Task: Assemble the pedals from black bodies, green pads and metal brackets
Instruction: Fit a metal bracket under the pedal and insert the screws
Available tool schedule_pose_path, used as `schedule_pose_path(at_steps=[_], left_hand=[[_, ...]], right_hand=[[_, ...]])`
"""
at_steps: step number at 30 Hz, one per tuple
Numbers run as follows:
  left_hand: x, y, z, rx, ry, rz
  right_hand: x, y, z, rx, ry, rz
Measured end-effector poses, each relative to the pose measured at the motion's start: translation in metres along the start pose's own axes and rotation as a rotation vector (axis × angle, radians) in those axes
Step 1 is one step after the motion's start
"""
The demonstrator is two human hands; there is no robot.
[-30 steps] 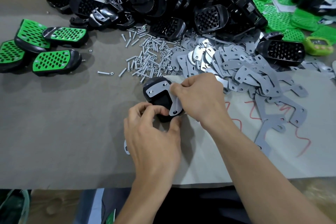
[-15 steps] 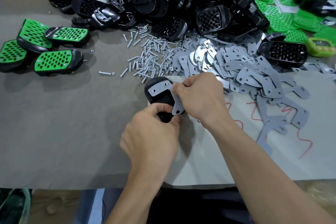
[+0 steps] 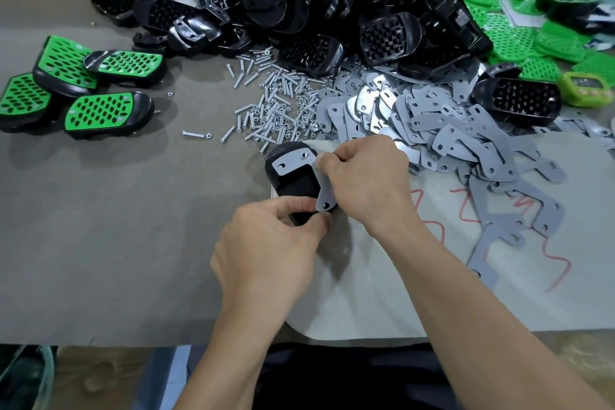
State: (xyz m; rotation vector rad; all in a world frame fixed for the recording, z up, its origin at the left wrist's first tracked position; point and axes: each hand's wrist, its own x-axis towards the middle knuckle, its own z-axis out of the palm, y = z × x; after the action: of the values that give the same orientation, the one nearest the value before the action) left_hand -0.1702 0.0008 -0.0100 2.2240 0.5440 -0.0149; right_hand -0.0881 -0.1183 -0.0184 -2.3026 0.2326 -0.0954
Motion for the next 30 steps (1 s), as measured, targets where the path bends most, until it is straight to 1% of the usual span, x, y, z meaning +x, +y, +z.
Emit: schedule_pose_path(at_steps=[3, 9, 11, 13, 16, 19, 22, 24, 27, 28, 30], left_hand=[[0.005, -0.002, -0.002, -0.06, -0.069, 0.026], [0.015, -0.003, -0.003, -0.061, -0.11, 0.012], [0.019, -0.007, -0.003, -0.102, -0.139, 0.002], [0.021, -0.01, -0.002, -0.125, -0.1, 0.009], [0.018, -0.011, -0.001, -0.116, 0.035, 0.015], [0.016, -0.011, 0.002, -0.116, 0.071, 0.022], [0.014, -0.011, 0.005, -0.083, 0.092, 0.072], [0.017, -0.015, 0.002, -0.158, 0.107, 0.092], [0.039, -0.019, -0.008, -0.264, 0.256, 0.067], [0.047, -0.018, -0.011, -0.279, 0.246, 0.048], [0.059, -0.014, -0.013, -0.374, 0.124, 0.025]], right_hand=[[0.0, 0.0, 0.001, -0.018, 0.01, 0.003], [-0.001, -0.001, 0.002, -0.044, 0.027, -0.004], [-0.002, -0.001, 0.002, -0.043, 0.04, -0.006], [-0.003, -0.001, 0.003, -0.03, 0.038, -0.001], [-0.004, -0.001, 0.003, -0.015, 0.033, -0.006], [-0.004, -0.001, 0.002, 0.0, 0.019, -0.018], [-0.005, -0.001, 0.001, 0.013, 0.0, -0.028], [-0.006, -0.001, 0.0, 0.028, -0.003, -0.019], [-0.007, 0.0, 0.001, 0.052, 0.004, -0.002], [-0.007, 0.0, 0.001, 0.051, 0.008, 0.001], [-0.008, 0.001, 0.002, 0.051, 0.006, 0.005]])
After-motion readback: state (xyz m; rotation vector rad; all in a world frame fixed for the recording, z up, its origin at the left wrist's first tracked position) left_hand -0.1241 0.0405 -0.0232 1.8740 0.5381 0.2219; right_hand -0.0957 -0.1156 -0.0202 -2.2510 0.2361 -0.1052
